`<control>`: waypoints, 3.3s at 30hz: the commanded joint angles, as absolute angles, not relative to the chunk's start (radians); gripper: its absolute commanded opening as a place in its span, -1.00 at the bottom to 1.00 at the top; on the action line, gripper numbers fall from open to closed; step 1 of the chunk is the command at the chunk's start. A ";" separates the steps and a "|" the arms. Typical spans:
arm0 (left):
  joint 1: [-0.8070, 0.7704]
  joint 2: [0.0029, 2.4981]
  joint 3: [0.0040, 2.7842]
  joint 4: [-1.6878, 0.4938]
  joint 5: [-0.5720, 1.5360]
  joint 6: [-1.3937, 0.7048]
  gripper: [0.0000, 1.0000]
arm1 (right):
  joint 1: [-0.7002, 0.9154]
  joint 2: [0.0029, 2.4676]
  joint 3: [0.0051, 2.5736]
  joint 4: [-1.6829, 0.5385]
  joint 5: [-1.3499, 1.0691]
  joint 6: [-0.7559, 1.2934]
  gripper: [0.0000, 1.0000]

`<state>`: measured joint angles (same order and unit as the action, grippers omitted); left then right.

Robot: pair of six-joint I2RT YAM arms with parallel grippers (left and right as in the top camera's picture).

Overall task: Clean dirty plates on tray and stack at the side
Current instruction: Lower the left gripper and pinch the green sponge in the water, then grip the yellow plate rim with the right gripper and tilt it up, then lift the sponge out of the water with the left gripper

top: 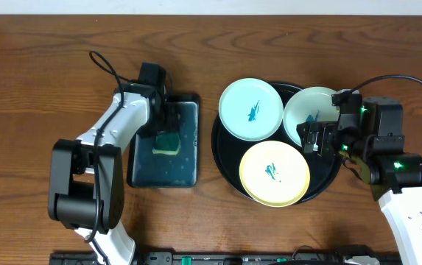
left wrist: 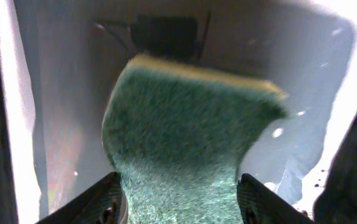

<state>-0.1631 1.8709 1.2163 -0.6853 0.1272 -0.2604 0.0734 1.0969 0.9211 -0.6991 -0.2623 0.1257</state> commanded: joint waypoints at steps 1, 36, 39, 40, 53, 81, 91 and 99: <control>-0.163 1.876 1.181 -0.678 0.115 -0.276 0.11 | 0.069 1.098 0.941 -0.699 -0.271 0.135 0.99; -0.159 1.776 1.173 -0.714 0.066 -0.263 -0.85 | 0.069 1.103 0.940 -0.714 -0.274 0.142 0.98; -0.160 1.701 1.174 -0.722 0.067 -0.264 -0.85 | 0.073 1.123 0.939 -0.743 -0.274 0.141 0.88; -0.161 1.673 1.174 -0.731 0.070 -0.264 -0.85 | 0.077 1.142 0.938 -0.759 -0.274 0.141 0.81; -0.163 1.642 1.128 -0.762 0.123 -0.272 -0.85 | 0.100 1.375 0.938 -0.833 -0.274 0.142 0.13; -0.163 1.644 1.102 -0.762 0.123 -0.271 -0.85 | 0.101 1.691 0.934 -0.834 -0.213 0.146 -0.79; -0.163 1.644 1.102 -0.758 0.123 -0.271 -0.85 | 0.159 1.697 0.934 -0.721 -0.218 0.279 -0.97; -0.163 1.644 1.102 -0.758 0.123 -0.271 -0.85 | 0.179 1.697 0.934 -0.703 -0.217 0.284 -0.98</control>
